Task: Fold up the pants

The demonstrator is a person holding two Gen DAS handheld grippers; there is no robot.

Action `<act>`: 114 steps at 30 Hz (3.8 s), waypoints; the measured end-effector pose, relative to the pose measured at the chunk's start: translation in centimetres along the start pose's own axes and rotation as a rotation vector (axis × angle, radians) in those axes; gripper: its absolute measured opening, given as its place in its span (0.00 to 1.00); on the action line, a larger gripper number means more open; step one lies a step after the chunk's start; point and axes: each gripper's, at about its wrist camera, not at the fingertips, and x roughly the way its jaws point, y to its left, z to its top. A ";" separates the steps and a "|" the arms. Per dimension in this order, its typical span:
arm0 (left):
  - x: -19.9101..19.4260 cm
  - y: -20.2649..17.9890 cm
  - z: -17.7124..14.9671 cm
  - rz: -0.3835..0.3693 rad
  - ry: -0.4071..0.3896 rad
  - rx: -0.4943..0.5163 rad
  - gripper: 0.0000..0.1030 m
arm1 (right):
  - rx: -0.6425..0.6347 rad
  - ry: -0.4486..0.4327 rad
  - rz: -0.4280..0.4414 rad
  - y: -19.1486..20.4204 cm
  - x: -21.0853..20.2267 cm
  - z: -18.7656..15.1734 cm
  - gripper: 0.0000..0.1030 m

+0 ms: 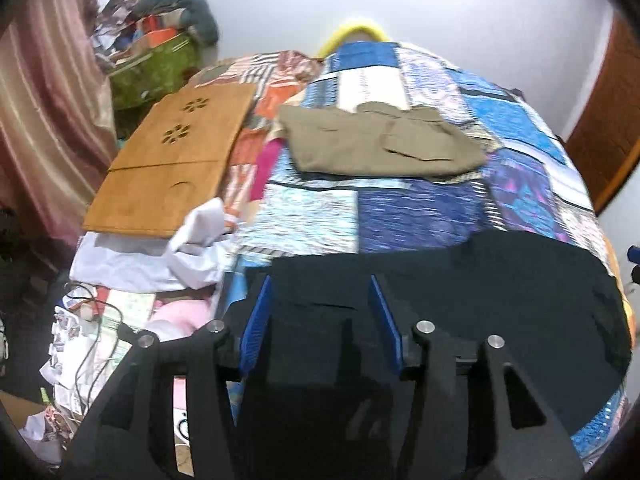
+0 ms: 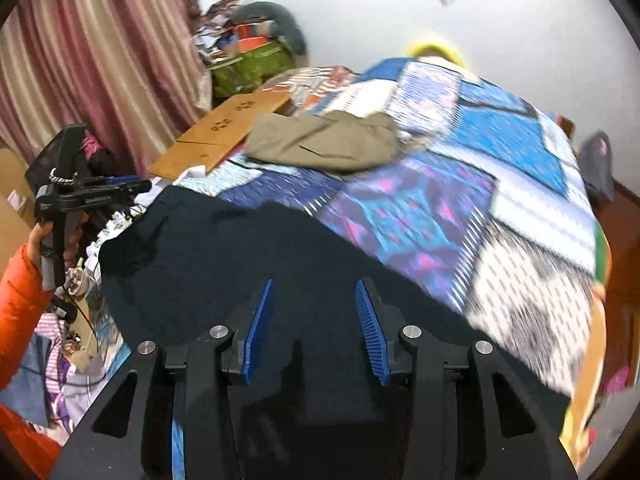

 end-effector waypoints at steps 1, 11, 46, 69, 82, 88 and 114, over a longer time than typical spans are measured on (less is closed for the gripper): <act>0.7 0.8 0.2 0.001 0.012 -0.007 0.49 | -0.020 0.007 0.014 0.5 1.1 0.9 0.38; 7.5 3.3 0.9 -0.101 0.148 -0.078 0.49 | -0.135 0.146 0.098 3.0 12.1 6.4 0.38; 0.2 4.2 1.4 -0.036 -0.010 -0.045 0.27 | -0.232 0.201 0.102 6.5 14.8 8.5 0.46; -1.5 0.6 -9.1 0.011 0.126 0.053 0.27 | -0.167 0.299 -0.021 3.1 5.1 -5.0 0.52; -5.7 -13.4 -2.3 -0.162 -0.045 0.157 0.67 | 0.261 0.073 -0.269 -8.4 -9.0 -12.9 0.68; -4.1 -22.7 -2.0 -0.265 -0.012 0.282 0.67 | 0.458 0.000 -0.311 -11.1 -12.8 -17.4 0.68; -0.4 -36.9 -8.9 -0.344 0.100 0.533 0.72 | 1.050 -0.210 -0.051 -14.7 -10.4 -27.8 0.71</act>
